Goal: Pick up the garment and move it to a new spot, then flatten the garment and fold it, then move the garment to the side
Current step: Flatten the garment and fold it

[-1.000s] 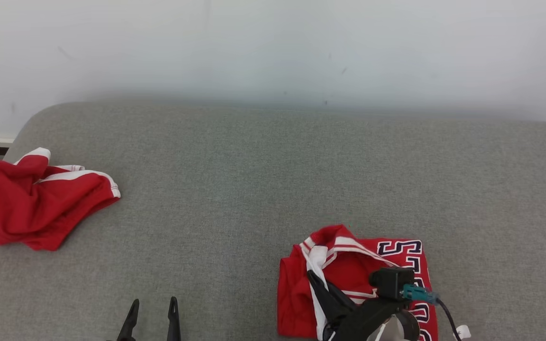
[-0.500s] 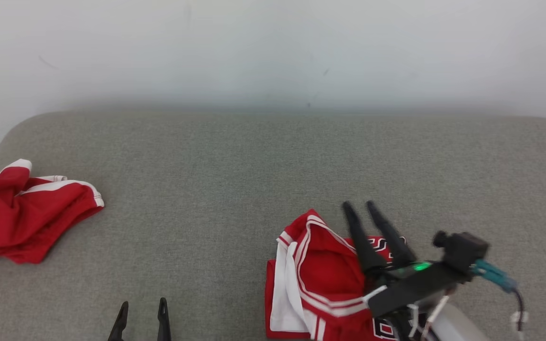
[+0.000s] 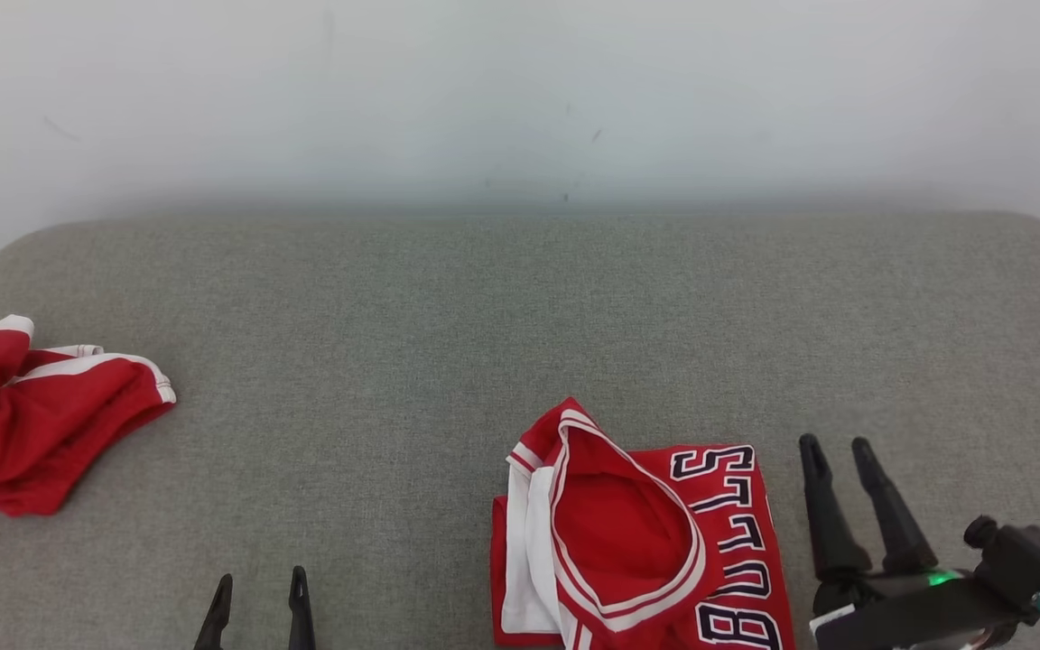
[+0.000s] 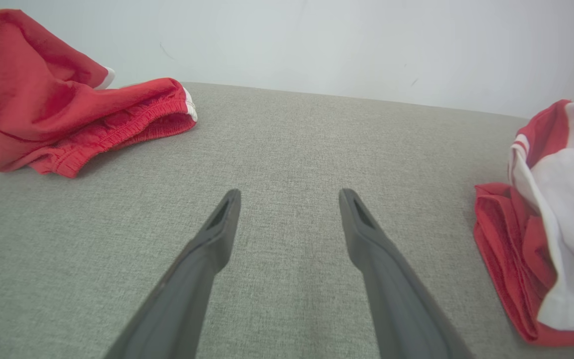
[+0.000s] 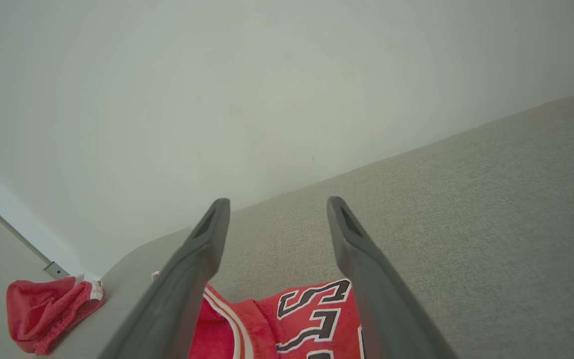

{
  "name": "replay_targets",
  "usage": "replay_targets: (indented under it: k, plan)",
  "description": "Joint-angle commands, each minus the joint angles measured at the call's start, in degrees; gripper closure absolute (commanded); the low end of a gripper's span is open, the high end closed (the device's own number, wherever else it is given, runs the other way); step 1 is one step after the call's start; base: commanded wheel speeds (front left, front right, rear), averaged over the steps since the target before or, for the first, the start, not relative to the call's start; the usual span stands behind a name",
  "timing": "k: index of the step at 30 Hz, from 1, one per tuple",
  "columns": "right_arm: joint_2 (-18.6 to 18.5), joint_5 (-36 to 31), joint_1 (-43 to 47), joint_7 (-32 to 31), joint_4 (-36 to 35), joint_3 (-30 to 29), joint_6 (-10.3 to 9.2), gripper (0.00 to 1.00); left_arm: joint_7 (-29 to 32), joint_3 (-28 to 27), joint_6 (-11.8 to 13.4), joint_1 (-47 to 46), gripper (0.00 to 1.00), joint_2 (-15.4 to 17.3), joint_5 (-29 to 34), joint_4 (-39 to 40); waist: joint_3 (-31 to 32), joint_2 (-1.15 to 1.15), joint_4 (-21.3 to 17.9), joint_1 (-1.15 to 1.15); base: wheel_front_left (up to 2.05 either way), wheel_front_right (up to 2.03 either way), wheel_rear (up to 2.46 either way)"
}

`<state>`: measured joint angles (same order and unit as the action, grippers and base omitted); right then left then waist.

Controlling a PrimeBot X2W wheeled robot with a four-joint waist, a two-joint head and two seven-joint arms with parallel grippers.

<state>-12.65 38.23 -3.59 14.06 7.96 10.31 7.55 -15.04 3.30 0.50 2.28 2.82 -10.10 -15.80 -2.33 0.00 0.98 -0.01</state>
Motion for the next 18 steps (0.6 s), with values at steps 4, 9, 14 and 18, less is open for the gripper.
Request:
replay_targets:
  k: [4, 9, 14, 18]
  plan:
    - [1.74, -1.24, 4.25, -2.12, -2.42, 2.86, -0.12, 0.0, -0.13, -0.06, -0.19, 0.03, 0.0, 0.13, 0.15, 0.12, -0.21, 0.0, 0.22, 0.01, 0.0, 0.0, 0.0]
    - [2.68, -1.84, 8.74, -4.18, -5.18, 9.33, -0.13, 0.0, -0.13, 0.11, -0.3, -0.57, 0.0, 0.12, 0.35, 0.0, -0.54, 0.0, 0.93, 0.01, 0.0, 0.0, 0.0]
    - [2.13, -5.05, 9.59, -4.85, -6.22, 15.44, -0.13, 0.0, -0.13, -0.1, -0.17, -0.65, 0.0, 0.12, 0.27, 0.08, -1.01, 0.0, 1.15, 0.01, 0.0, 0.0, 0.0]
    - [1.21, -8.53, 7.96, -4.99, -4.93, 17.74, -0.13, 0.0, -0.13, 0.24, -0.14, -0.85, 0.0, 0.12, 0.1, -0.15, -1.05, 0.0, 1.48, 0.01, 0.0, 0.0, 0.0]
